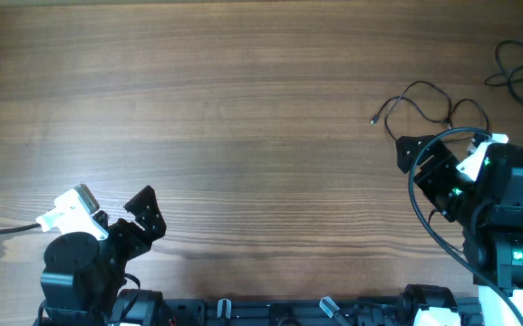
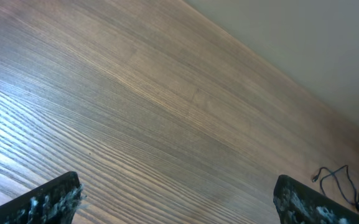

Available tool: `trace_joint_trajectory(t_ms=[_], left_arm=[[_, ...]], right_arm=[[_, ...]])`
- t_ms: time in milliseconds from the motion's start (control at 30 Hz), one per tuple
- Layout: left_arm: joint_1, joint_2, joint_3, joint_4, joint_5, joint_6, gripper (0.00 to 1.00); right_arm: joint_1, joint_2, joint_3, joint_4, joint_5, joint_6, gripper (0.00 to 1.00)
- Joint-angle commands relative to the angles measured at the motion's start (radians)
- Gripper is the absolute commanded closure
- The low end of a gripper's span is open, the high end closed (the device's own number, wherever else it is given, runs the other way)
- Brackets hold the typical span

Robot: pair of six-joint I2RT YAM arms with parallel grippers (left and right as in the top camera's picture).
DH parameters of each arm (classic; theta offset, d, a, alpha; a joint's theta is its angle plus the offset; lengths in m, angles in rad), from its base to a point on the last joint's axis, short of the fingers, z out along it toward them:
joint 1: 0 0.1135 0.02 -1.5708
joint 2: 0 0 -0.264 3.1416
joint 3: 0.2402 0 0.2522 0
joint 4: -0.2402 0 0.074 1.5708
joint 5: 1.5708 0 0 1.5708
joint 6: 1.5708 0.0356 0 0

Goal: Untangle cables

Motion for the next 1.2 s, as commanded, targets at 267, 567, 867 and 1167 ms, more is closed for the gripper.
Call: trace_joint_trajectory(t_ms=[267, 567, 867, 1167], left_arm=[[-0.002, -0.005, -0.003, 0.002, -0.017, -0.013, 0.00], [-0.002, -0.005, -0.003, 0.002, -0.017, -0.013, 0.00], [-0.002, -0.005, -0.003, 0.002, -0.017, -0.013, 0.00], [-0.002, -0.005, -0.003, 0.002, -0.017, -0.013, 0.00]], right_arm=[[0.090, -0.088, -0.002, 0.001, -0.008, -0.010, 0.00], [0.105, -0.213, -0.002, -0.003, -0.008, -0.011, 0.00], [0.185, -0.443, -0.060, 0.018, 0.304, -0.166, 0.00], [0.184, -0.692, -0.452, 0.570, 0.216, -0.438, 0.00]])
